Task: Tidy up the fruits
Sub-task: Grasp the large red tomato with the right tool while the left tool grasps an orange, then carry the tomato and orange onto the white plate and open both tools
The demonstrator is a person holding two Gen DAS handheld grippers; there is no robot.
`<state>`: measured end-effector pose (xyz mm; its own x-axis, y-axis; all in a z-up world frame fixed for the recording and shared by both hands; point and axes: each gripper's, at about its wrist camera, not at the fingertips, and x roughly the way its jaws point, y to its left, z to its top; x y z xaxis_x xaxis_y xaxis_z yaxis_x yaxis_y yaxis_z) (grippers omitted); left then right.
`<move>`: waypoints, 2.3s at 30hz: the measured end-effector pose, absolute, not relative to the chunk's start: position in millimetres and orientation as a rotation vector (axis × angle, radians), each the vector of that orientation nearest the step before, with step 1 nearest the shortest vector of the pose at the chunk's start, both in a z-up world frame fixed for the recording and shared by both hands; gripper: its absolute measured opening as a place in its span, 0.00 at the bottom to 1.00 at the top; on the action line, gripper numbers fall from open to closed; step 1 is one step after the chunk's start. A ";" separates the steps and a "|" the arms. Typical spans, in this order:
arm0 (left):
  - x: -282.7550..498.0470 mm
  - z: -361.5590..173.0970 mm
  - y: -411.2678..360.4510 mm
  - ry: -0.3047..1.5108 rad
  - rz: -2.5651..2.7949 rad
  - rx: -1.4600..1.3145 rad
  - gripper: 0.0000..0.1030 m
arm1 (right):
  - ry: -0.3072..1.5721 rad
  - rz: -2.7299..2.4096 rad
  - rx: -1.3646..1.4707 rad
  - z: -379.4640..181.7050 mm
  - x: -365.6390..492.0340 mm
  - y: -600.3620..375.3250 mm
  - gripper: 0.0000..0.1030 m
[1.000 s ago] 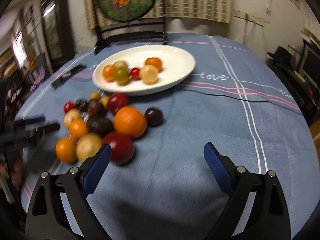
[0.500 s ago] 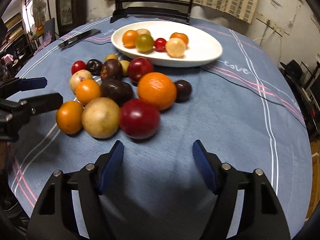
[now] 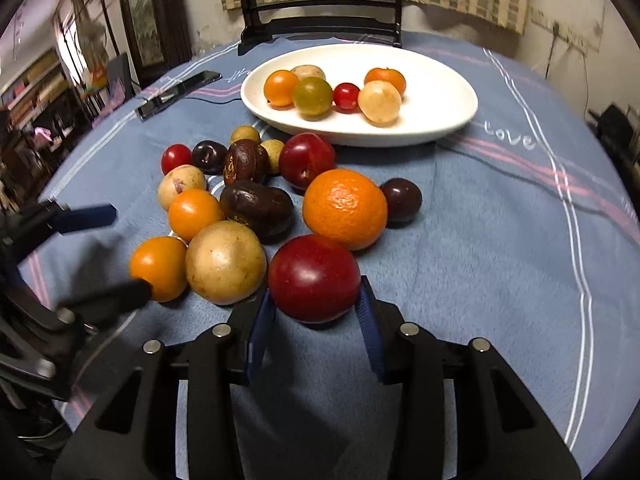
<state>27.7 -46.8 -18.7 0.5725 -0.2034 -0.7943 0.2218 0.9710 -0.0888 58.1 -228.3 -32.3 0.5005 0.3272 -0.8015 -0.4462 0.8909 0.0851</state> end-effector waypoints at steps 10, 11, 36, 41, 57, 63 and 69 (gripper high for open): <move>40.3 -30.7 -62.0 0.942 -0.252 0.040 0.76 | 0.939 0.474 -0.108 -32.5 50.0 -238.9 0.41; 40.3 -30.0 -63.0 0.941 -0.265 0.036 0.72 | 0.939 0.474 -0.106 -32.5 50.1 -239.2 0.41; 47.8 36.3 -52.6 0.781 -0.325 0.033 0.31 | 0.805 0.426 -0.097 14.8 48.4 -256.8 0.41; 56.6 29.9 -44.9 0.813 -0.304 0.006 0.32 | 0.773 0.433 -0.093 24.6 56.2 -254.4 0.41; 28.6 -28.5 -81.8 1.004 -0.405 0.033 0.41 | 0.822 0.423 -0.065 8.0 42.9 -269.2 0.41; 22.1 -28.8 -82.5 0.993 -0.403 0.064 0.38 | 0.827 0.429 -0.062 5.9 42.2 -268.7 0.41; 36.0 -3.8 -72.3 0.941 -0.395 0.061 0.38 | 0.816 0.430 -0.086 11.0 48.9 -261.9 0.41</move>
<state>36.0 -72.3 -3.8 0.5232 -0.3033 -0.7964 0.3560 0.9269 -0.1192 48.9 -261.9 11.0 0.6042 0.3381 -0.7216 -0.4035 0.9107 0.0889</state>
